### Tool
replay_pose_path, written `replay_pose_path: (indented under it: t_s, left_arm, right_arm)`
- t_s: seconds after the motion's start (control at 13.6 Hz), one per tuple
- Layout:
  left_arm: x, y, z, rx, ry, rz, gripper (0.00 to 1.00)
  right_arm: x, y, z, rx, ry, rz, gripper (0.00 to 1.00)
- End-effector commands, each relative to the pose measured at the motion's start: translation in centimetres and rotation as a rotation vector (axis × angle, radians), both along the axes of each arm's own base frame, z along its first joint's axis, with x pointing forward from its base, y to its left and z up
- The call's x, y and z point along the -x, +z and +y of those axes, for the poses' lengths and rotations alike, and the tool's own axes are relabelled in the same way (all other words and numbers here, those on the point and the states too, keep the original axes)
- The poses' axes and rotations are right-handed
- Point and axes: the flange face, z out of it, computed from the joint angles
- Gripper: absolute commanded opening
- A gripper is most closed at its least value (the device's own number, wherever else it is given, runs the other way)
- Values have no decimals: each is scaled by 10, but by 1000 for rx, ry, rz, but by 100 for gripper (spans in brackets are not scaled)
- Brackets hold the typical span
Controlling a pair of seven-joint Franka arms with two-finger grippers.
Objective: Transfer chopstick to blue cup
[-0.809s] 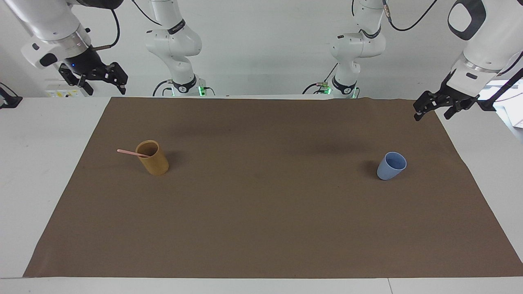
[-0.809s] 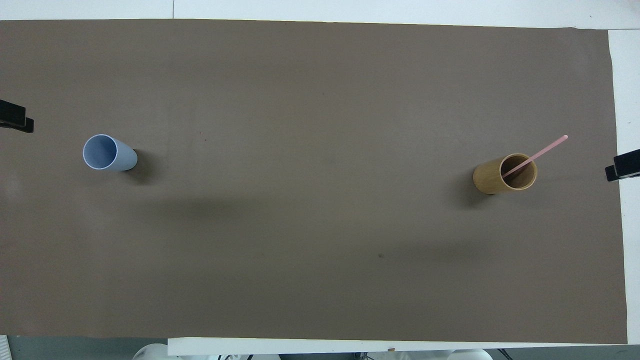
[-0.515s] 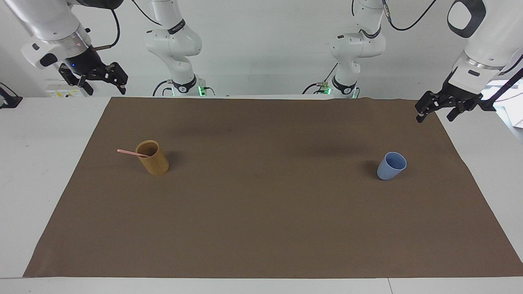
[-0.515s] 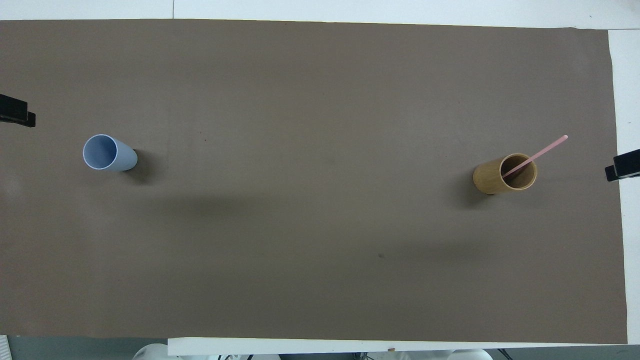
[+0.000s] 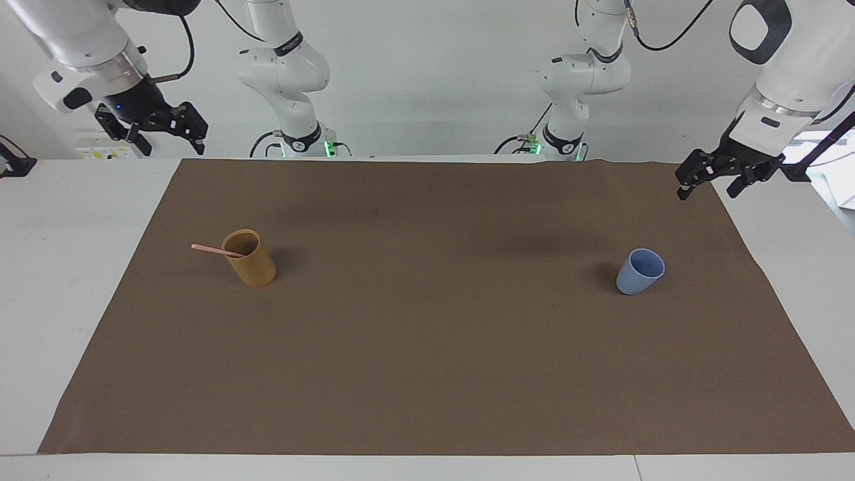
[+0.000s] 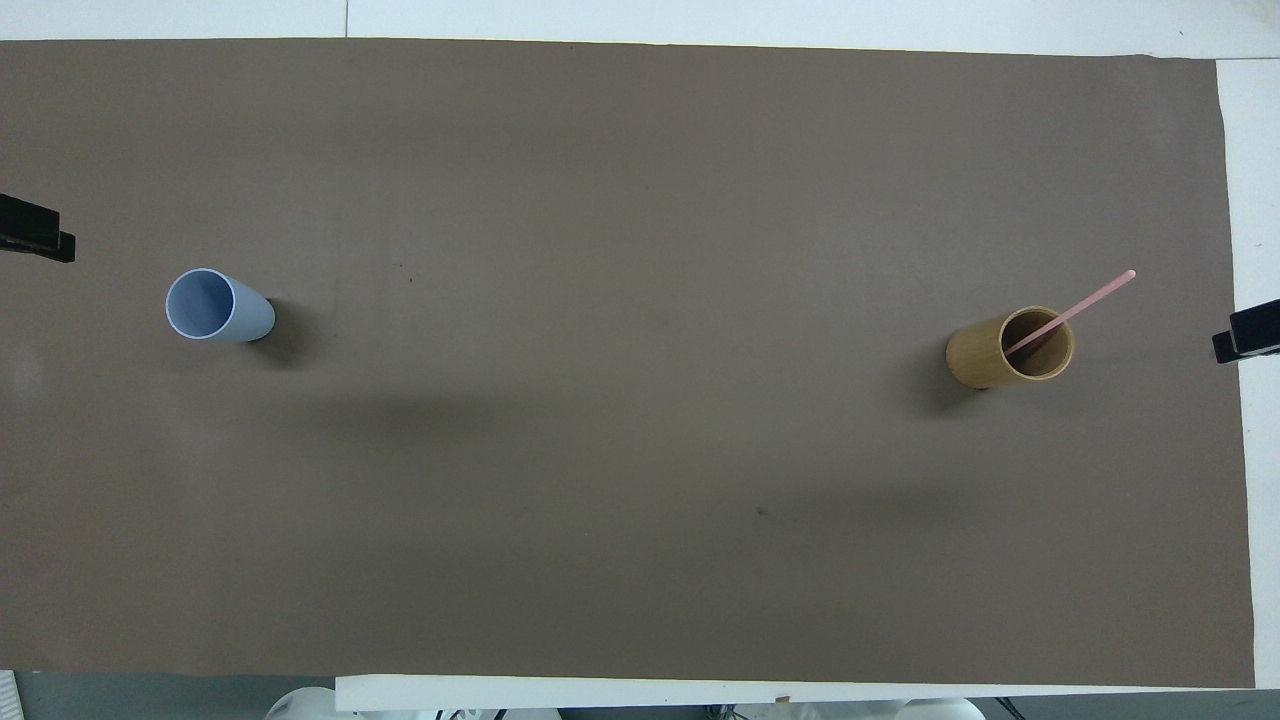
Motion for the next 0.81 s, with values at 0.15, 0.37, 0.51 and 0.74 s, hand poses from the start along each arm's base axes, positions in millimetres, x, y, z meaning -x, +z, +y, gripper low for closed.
replay_pose_path:
  t_s: [0.15, 0.37, 0.51, 0.74]
  left_arm:
    - [5, 0, 4, 0, 14, 11, 100]
    - [5, 0, 4, 0, 14, 11, 100]
    - [5, 0, 4, 0, 14, 11, 100]
    - [5, 0, 4, 0, 14, 11, 100]
  right_arm:
    - [0, -12, 3, 5, 13, -20, 99]
    - [-3, -20, 1, 13, 2, -93, 99]
    - [5, -47, 2, 16, 0, -144, 99]
    - [14, -71, 2, -10, -14, -161, 99]
